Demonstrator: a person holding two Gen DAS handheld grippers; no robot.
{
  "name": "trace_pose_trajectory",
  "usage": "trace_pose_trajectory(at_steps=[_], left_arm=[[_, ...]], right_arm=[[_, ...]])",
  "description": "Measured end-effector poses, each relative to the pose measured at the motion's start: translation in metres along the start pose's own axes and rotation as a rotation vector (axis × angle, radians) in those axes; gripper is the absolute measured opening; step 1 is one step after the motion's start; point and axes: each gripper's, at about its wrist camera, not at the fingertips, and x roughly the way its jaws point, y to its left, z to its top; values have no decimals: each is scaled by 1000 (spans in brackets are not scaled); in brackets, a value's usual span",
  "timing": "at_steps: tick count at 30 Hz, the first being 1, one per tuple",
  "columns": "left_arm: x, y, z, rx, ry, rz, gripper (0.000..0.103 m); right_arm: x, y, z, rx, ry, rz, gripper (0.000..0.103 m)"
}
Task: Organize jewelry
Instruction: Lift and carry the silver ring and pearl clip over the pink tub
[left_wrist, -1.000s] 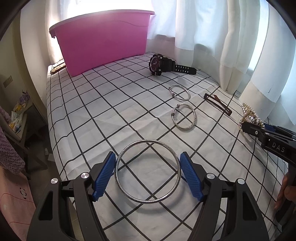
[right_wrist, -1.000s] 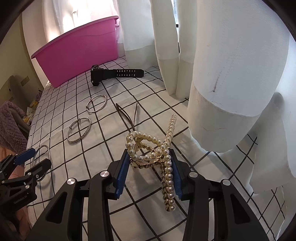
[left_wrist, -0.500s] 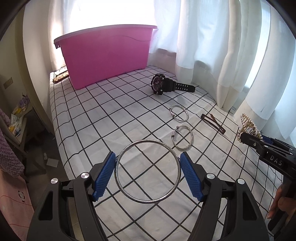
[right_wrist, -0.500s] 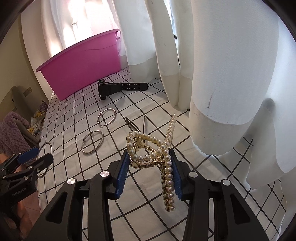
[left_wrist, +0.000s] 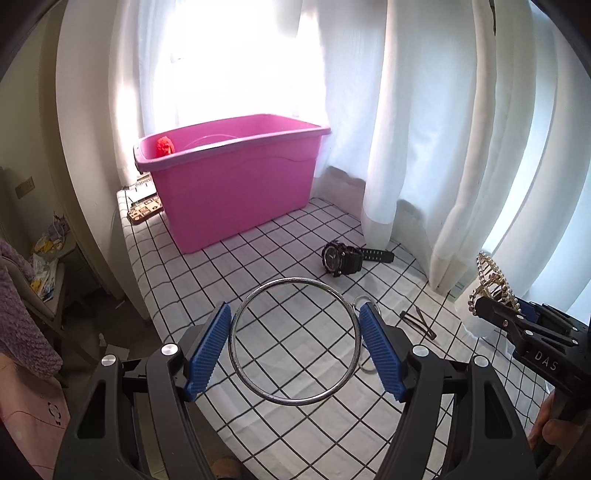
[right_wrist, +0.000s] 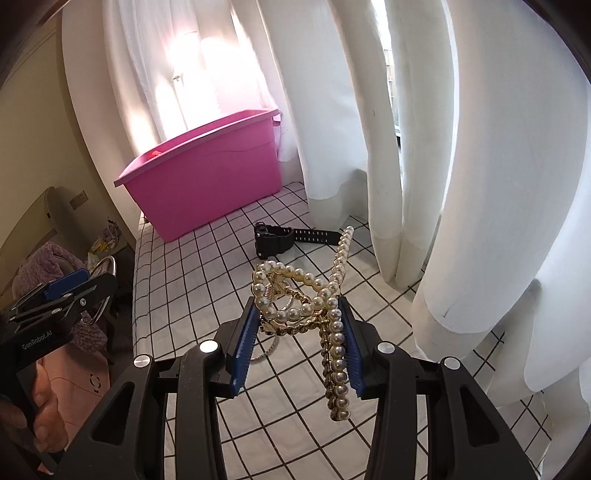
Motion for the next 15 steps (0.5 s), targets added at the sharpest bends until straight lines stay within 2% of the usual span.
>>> trace_pose_trajectory(at_steps=[4, 7, 15], left_arm=[[-14, 18, 36, 6, -64, 29, 69], [-16, 37, 66, 7, -104, 17, 69], [15, 102, 153, 37, -162, -27, 69]], right_arm=[[-7, 22, 33, -5, -36, 20, 41], [-6, 38, 61, 2, -64, 23, 41], [33, 98, 144, 6, -126, 28, 41]])
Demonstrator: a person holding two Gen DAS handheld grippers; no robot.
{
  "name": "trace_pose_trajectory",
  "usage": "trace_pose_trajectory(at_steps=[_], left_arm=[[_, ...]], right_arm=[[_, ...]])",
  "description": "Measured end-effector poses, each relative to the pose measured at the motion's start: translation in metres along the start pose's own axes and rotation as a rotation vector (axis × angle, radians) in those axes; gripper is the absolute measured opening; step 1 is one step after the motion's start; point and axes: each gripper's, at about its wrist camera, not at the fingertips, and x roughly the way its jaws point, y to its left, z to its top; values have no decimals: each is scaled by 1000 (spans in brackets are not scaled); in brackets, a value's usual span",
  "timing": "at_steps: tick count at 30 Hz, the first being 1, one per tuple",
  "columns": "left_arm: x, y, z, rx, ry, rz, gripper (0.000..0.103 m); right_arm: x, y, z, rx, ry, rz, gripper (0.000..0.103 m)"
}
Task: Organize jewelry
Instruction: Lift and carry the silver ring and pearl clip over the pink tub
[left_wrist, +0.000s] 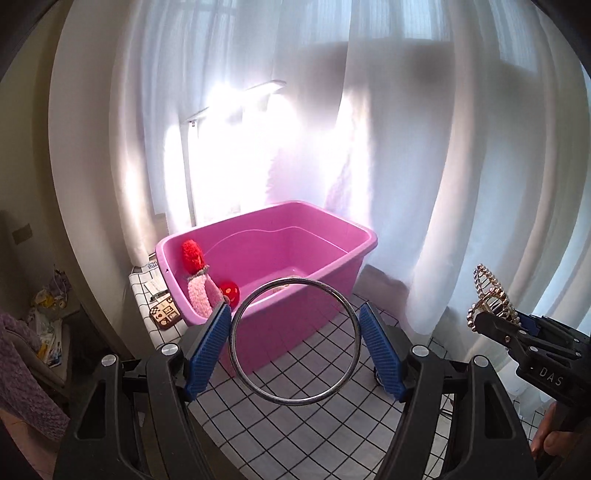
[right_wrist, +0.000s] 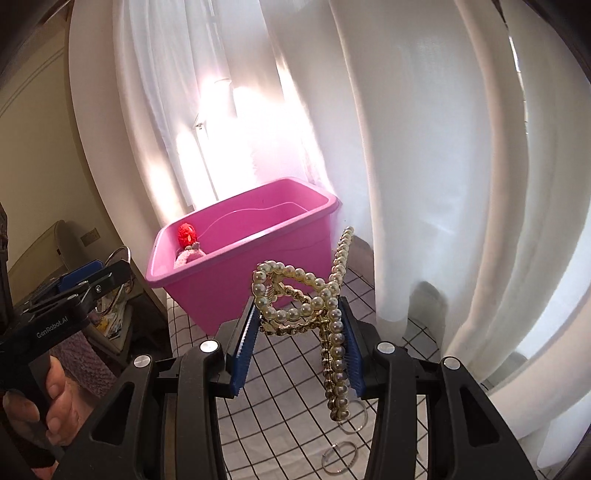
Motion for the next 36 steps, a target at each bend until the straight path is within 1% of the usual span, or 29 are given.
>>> trace_pose_trajectory(at_steps=[4, 9, 13, 16, 19, 21, 24, 25, 29, 33, 36], left_arm=[[33, 38, 36, 13, -24, -27, 69], [80, 75, 73, 17, -1, -51, 69], [122, 102, 86, 8, 51, -71, 69], [154, 115, 89, 3, 108, -91, 69], [183, 124, 88, -5, 163, -103, 69], [200, 131, 87, -15, 205, -113, 69], [222, 135, 84, -18, 271, -106, 69], [228, 136, 84, -14, 294, -97, 69], [253, 136, 78, -8, 399, -80, 69], [271, 137, 75, -8, 481, -77, 69], [284, 137, 72, -18, 547, -80, 69]], right_arm=[[40, 33, 41, -4, -19, 6, 41], [106, 67, 81, -3, -9, 30, 41], [151, 86, 114, -5, 30, 44, 41], [186, 95, 129, -7, 81, 39, 41], [224, 98, 136, 7, 144, 37, 41], [246, 98, 140, 10, 190, 20, 41], [278, 94, 140, 38, 266, 6, 41], [283, 87, 134, 56, 293, 3, 41], [316, 82, 134, 77, 388, -25, 41], [340, 77, 128, 95, 477, -48, 41], [356, 75, 128, 107, 525, -64, 41]])
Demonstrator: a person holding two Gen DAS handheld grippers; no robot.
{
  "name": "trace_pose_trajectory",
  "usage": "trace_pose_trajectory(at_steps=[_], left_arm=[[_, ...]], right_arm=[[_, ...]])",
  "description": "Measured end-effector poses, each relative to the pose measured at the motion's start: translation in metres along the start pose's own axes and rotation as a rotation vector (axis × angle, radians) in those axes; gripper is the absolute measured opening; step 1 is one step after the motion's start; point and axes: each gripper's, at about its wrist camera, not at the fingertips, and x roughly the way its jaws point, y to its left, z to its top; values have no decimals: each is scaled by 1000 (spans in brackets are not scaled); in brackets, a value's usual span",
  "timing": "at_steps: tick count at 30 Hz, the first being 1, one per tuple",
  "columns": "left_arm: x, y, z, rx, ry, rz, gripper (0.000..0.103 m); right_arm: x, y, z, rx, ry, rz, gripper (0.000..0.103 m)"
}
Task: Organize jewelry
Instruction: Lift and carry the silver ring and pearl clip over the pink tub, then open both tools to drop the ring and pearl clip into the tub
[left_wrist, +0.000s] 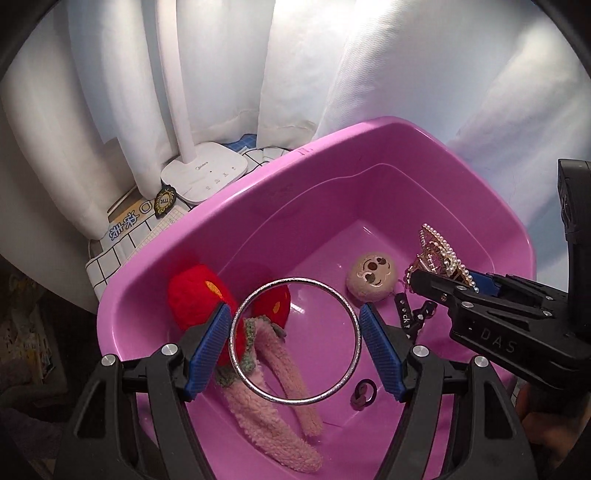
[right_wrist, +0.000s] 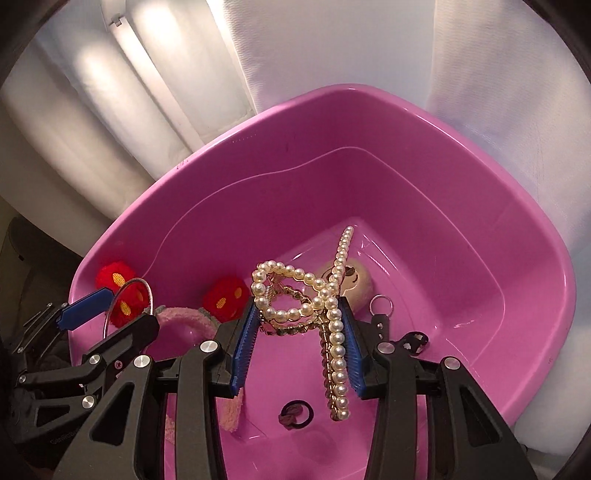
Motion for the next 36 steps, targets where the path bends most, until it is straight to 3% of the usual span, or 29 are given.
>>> trace_pose_trajectory(at_steps=[15, 18, 24, 36], left_arm=[[23, 0, 4, -3, 110, 23, 71], [24, -2, 4, 10, 125, 32, 72], [19, -6, 2, 27, 109, 39, 86], [12, -2, 0, 11, 91, 46, 86]], right_arm=[[21, -17, 8, 95, 83, -45, 41], [20, -17, 11, 107, 73, -51, 55], [19, -18, 8, 110, 62, -47, 58], [15, -19, 7, 108, 57, -53, 58]])
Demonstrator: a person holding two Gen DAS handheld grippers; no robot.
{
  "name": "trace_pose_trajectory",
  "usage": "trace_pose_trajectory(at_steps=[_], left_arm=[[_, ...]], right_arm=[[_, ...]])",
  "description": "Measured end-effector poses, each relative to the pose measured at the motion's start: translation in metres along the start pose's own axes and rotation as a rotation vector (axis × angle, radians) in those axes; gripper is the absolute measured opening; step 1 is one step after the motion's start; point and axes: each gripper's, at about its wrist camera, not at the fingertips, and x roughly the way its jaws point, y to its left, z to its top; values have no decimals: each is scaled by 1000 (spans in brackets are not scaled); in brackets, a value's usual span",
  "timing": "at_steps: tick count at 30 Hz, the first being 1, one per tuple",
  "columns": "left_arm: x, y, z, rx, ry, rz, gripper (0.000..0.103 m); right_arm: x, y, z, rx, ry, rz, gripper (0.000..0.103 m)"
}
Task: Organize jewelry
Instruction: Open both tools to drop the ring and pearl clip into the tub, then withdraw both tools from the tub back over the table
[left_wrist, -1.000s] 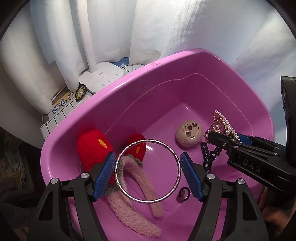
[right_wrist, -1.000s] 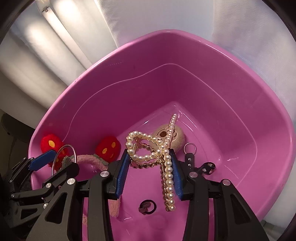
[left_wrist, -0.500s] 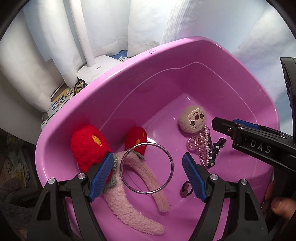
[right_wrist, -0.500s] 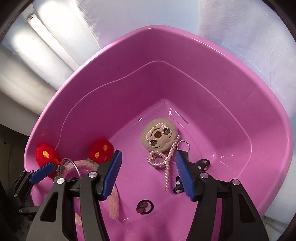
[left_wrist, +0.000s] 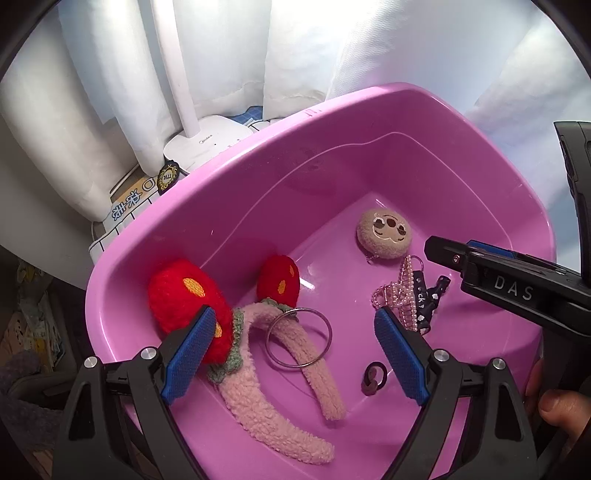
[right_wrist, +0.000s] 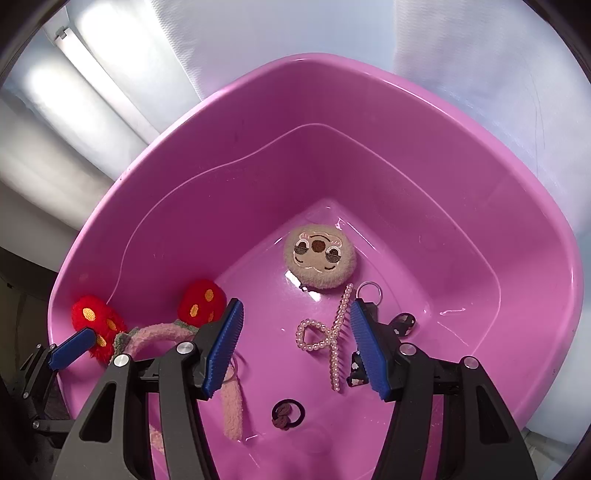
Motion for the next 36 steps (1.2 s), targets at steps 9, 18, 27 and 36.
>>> trace_pose_trajectory(at_steps=[9, 18, 27, 36], left_arm=[[-13, 4, -1, 0, -44, 6, 86], [-23, 11, -5, -15, -53, -3, 86], [-44, 15, -14, -18, -93, -25, 86], [-74, 19, -31, 15, -179, -22, 88]], right_arm=[[-3, 0, -1, -5, -2, -7, 58], [-12, 1, -4, -10, -19, -17, 58], [-37, 11, -14, -38, -77, -18, 61], [-77, 20, -31, -58, -170, -29, 70]])
